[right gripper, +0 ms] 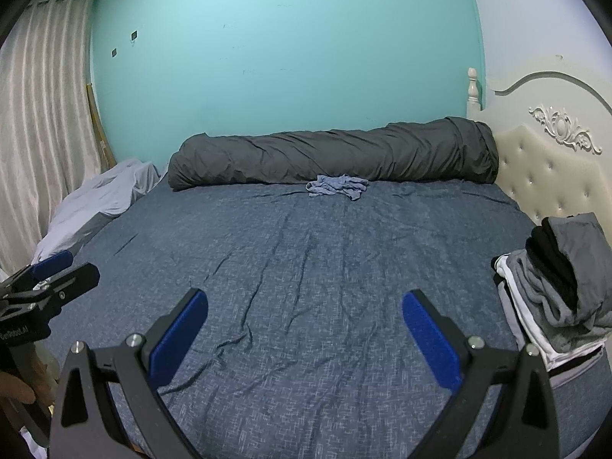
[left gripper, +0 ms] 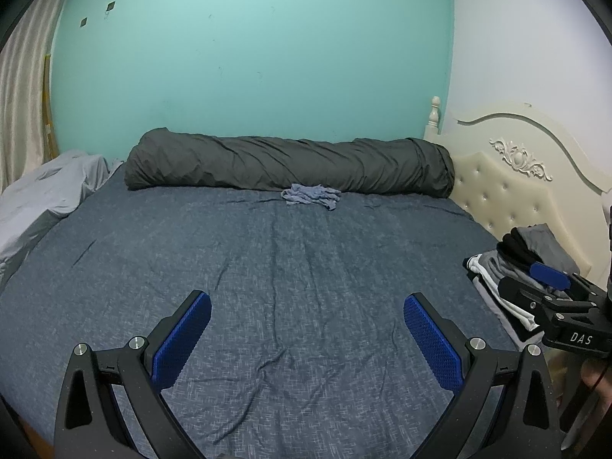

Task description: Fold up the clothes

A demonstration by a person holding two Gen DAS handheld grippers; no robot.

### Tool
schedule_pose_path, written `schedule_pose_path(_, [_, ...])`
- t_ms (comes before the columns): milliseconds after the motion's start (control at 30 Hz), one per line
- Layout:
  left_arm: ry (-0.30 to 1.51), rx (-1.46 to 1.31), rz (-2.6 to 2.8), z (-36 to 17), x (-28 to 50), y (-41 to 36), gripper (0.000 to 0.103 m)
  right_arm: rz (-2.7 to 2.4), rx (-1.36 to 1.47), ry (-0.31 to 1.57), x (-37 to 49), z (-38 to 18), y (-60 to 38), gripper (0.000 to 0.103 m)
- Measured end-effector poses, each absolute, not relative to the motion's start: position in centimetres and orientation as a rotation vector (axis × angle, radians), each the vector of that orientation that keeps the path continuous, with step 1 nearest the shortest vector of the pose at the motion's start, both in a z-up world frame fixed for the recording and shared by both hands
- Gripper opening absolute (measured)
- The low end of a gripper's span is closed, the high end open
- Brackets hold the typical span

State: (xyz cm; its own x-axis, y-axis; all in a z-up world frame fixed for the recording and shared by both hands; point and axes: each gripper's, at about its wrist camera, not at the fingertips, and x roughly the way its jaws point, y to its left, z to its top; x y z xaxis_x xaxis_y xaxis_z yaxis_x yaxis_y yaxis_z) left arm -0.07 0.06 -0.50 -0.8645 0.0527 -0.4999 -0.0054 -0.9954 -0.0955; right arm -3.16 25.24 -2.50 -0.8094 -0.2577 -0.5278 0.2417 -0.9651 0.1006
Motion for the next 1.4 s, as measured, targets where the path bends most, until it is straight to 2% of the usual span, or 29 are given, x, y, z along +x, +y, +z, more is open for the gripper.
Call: schedule_pose_path(1400, [-0.159, -0.848, 2.97, -1.8, -1.5, 0.6, 0.103, -2.768, 0.849, -0.055, -4.0, -3.4, 26.1, 0.102])
